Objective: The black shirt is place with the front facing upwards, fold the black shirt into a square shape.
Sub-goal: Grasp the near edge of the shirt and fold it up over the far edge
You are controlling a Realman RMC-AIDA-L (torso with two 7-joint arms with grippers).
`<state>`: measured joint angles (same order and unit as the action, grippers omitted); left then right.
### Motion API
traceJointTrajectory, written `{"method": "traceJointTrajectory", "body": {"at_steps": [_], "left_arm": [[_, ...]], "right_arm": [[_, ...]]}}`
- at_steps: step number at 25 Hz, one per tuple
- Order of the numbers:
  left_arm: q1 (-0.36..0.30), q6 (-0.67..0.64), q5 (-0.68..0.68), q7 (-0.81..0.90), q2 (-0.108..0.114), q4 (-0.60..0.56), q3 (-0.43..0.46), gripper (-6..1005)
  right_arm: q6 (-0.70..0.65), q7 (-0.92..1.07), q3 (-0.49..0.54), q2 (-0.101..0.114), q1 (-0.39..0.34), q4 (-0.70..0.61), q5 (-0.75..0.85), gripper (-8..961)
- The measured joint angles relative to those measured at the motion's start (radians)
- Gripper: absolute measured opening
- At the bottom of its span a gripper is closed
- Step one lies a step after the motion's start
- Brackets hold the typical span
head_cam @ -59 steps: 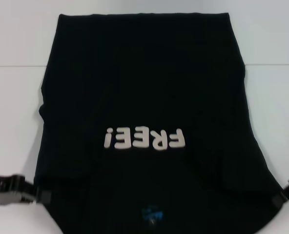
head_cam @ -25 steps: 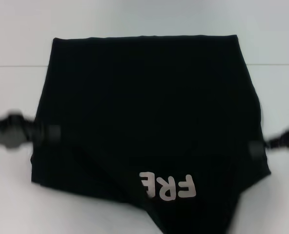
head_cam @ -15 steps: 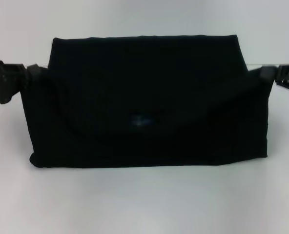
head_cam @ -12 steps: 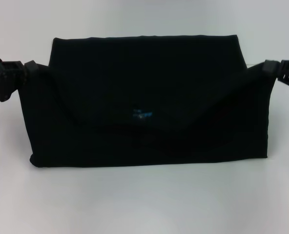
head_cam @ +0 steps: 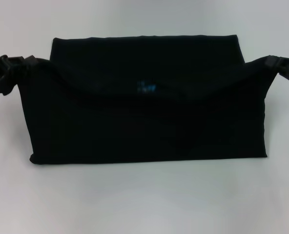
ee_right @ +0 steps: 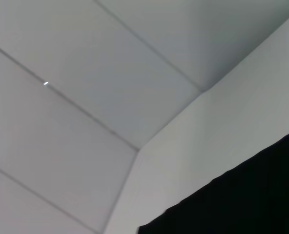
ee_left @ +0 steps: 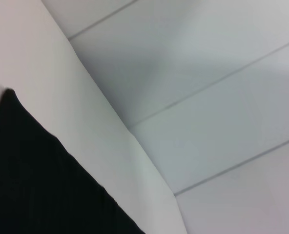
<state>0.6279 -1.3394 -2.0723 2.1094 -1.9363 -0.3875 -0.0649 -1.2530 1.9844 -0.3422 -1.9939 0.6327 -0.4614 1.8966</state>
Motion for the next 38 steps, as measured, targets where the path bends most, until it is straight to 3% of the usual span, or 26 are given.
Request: {"method": "traceJointTrajectory", "body": {"at_steps": [10, 26, 34, 38], "left_arm": [[0.047, 0.133, 0.021, -0.067, -0.039, 0.003, -0.039, 42], [0.087, 0.320, 0.023, -0.163, -0.095, 0.002, -0.109, 47], [0.069, 0.303, 0.092, -0.260, -0.106, 0.001, -0.108, 78], [0.049, 0.265, 0.103, -0.278, -0.104, -0.006, -0.107, 152]], "right_arm": [[0.153, -0.080, -0.018, -0.014, 0.030, 0.026, 0.007, 66], [0.383, -0.084, -0.146, -0.039, 0.067, 0.054, 0.006, 69], [0.386, -0.132, -0.169, -0.040, 0.061, 0.044, -0.002, 70], [0.343, -0.152, -0.164, -0.036, 0.035, 0.030, -0.037, 208]]}}
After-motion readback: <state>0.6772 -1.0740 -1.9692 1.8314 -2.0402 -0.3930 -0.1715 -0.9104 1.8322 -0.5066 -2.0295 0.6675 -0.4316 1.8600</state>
